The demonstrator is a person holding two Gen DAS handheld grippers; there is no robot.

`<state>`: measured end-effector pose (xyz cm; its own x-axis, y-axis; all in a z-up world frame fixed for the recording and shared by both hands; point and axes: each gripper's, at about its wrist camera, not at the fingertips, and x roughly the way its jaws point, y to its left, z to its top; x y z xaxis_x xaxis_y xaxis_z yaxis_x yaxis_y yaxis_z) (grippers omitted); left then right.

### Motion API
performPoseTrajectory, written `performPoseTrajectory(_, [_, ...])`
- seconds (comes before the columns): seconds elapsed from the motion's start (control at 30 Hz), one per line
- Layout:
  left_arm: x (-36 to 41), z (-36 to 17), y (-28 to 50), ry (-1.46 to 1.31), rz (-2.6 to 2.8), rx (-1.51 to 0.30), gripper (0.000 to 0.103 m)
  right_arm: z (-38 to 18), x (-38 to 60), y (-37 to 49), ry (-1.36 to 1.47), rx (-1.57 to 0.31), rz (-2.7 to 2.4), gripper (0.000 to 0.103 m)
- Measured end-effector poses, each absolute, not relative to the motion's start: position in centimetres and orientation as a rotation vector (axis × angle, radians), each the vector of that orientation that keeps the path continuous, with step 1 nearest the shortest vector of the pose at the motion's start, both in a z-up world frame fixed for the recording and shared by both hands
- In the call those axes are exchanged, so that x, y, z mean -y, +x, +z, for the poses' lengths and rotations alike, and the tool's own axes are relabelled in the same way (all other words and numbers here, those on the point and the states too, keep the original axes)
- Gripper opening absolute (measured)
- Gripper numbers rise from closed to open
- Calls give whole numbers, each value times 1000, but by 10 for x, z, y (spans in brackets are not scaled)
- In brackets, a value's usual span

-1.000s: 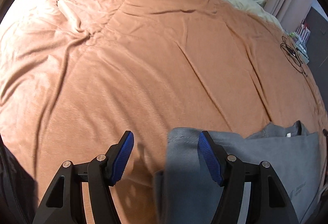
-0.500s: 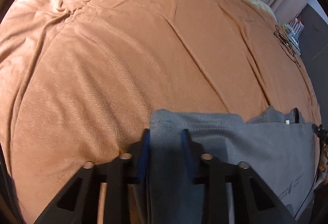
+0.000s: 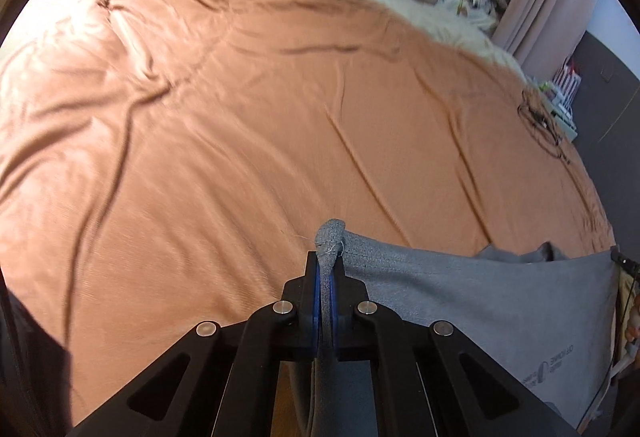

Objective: Fold small clothes

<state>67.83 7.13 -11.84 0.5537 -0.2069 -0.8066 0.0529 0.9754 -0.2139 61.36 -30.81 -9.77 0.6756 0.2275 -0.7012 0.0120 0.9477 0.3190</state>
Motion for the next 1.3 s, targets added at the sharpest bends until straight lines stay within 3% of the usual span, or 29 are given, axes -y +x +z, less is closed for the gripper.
performPoseTrajectory(0.2, [-79,-91,682,-180,-117,-909,3,-88,304,611,293,-779,78,4])
performPoseTrajectory(0.47, [-74,-131,712,-142,-61,-969,4,-121,274,656,168,-876,-14,5])
performPoseTrajectory(0.57, [-72,-152,721,-136,-34,-1046,15,-124,265,662,133,-870,-41,14])
performPoseTrajectory(0.6, [-72,-154,720,-128,-24,-1051,19,-122,265,660,152,-861,-29,20])
performPoseTrajectory(0.63, [-72,-152,717,-121,-20,-1040,21,-120,265,656,160,-850,-30,49])
performPoseTrajectory(0.67, [-73,-149,714,-126,-27,-1030,31,-115,265,651,158,-827,-36,74])
performPoseTrajectory(0.7, [-74,-147,711,-135,-33,-1025,43,-112,265,643,155,-810,-32,75])
performPoseTrajectory(0.77, [-76,-139,702,-145,-40,-1007,50,-108,263,634,159,-817,2,74])
performPoseTrajectory(1.0, [-67,-116,655,-177,-113,-995,50,-96,252,580,168,-844,115,74])
performPoseTrajectory(1.3, [-47,-130,570,-184,-181,-1041,50,-99,250,506,148,-904,231,74])
